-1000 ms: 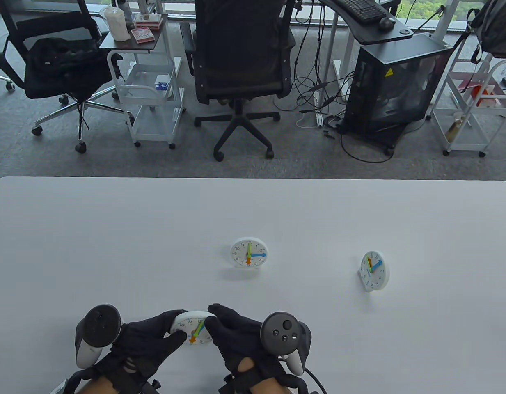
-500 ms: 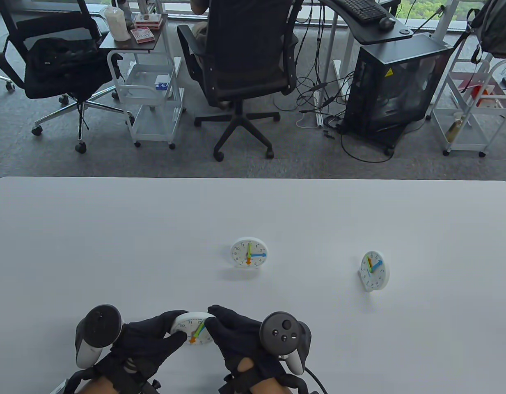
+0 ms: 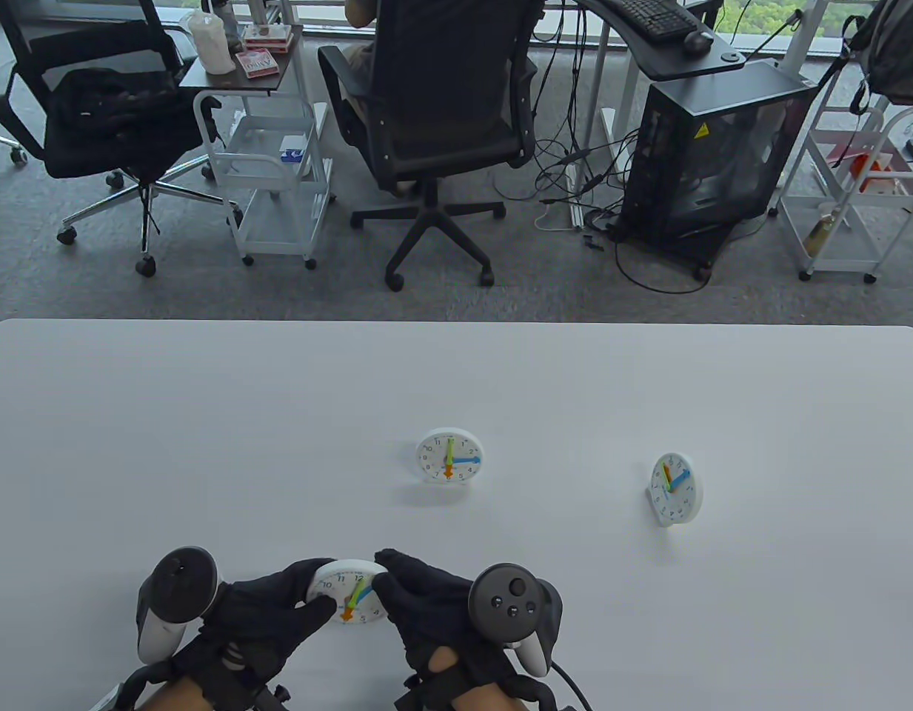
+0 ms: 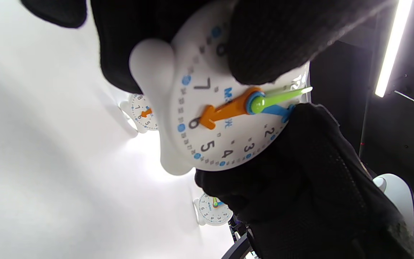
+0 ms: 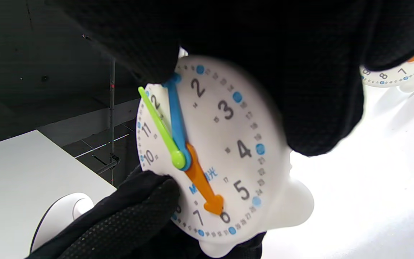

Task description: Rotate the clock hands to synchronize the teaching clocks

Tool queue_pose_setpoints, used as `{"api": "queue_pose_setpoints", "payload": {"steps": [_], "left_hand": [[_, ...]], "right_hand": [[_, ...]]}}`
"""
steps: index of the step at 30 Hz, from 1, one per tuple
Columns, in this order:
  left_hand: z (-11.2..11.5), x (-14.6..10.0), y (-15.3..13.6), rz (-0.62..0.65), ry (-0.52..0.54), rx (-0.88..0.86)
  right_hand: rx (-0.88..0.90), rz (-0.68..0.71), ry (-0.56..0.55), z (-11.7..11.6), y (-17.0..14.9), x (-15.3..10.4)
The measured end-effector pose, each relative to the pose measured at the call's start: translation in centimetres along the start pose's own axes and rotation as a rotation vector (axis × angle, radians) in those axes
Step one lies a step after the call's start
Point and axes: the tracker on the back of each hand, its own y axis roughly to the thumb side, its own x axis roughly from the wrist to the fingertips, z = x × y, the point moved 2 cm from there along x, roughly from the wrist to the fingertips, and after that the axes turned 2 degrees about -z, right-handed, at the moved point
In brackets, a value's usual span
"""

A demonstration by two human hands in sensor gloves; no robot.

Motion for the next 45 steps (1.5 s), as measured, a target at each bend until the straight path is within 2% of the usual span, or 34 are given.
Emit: {"api": "queue_pose_setpoints", "payload": {"steps": [13,28,45], "left_hand": [[0.01,0.02,0.01,-0.032,-0.015,-0.062],[-0.10,0.10,-0.63,-0.084,-0.020,-0.228],[-0.13,-0.03,-0.51,-0.090,-0.009,-0.286]], "right_hand": [[-0.004,0.010,0.004,-0.06,0.09,0.01],[0.018,0.021,0.009,-0.07,0.22,0.05],[0.136,-0.027,0.031,0.04,-0.29,0.10]]}}
